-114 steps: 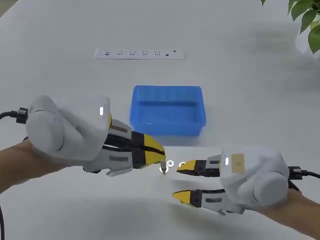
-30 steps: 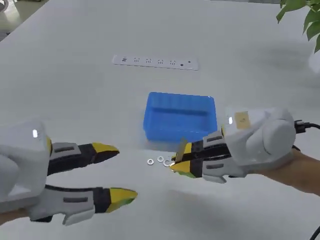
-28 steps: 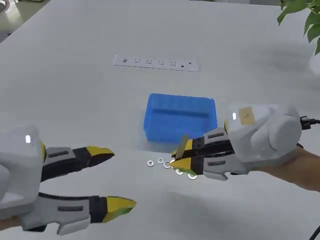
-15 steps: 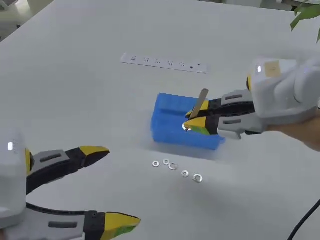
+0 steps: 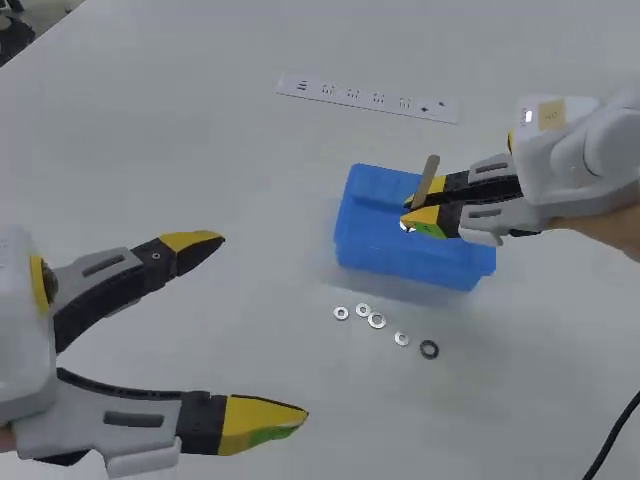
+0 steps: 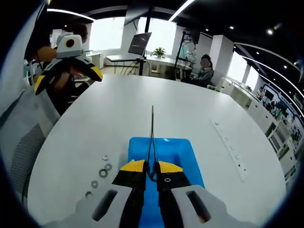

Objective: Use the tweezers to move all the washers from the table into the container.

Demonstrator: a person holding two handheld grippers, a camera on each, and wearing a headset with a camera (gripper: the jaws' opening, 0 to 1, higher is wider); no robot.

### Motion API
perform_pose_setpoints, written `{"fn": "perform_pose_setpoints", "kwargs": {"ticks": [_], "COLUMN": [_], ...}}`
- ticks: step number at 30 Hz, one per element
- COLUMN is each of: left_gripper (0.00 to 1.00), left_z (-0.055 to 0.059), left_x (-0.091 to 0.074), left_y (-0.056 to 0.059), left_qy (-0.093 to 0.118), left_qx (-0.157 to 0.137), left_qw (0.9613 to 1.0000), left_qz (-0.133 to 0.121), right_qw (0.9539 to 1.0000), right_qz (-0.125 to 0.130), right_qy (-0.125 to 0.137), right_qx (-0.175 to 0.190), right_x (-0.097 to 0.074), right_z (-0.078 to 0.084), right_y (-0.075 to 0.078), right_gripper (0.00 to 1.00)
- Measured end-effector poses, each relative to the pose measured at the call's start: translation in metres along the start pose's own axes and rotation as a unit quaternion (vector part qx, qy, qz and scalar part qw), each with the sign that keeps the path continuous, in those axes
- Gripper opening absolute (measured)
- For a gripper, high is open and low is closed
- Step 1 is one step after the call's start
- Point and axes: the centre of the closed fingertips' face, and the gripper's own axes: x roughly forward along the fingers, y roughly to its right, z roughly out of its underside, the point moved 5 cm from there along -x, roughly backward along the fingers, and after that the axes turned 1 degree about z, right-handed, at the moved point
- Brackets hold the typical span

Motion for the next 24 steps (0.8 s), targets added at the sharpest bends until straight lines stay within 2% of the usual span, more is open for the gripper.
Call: {"fn": "perform_pose_setpoints", "kwargs": {"ticks": [2, 8, 13, 20, 22, 24], "left_gripper": [0.99, 0.99, 0.99, 0.99, 0.98, 0.98], "left_z": [0.000, 0.004, 0.010, 0.007, 0.010, 0.011], "left_x": [0.000, -0.001, 0.002, 0.004, 0.003, 0.002], "left_y": [-0.003, -0.010, -0.006, -0.004, -0.003, -0.002], "left_qy": [-0.001, -0.004, -0.017, -0.012, -0.024, -0.025], "left_qx": [0.003, -0.002, -0.011, -0.017, -0.020, -0.021], "left_qw": [1.0000, 0.9998, 0.9997, 0.9997, 0.9994, 0.9994], "left_qz": [-0.004, -0.018, -0.011, -0.016, -0.015, -0.014], "right_qw": [0.9999, 0.9997, 0.9996, 0.9996, 0.9997, 0.9997], "right_qz": [-0.003, -0.007, -0.014, -0.019, -0.020, -0.021], "right_qy": [-0.012, -0.019, -0.020, -0.019, -0.015, -0.014], "right_qx": [-0.004, -0.013, -0.014, -0.010, -0.004, 0.002], "right_x": [0.009, 0.017, 0.018, 0.019, 0.018, 0.017], "right_z": [0.009, 0.016, 0.022, 0.027, 0.027, 0.027], "right_y": [0.003, 0.004, 0.000, -0.003, -0.003, -0.003], "right_gripper": [0.09, 0.09, 0.09, 0.09, 0.09, 0.09]}}
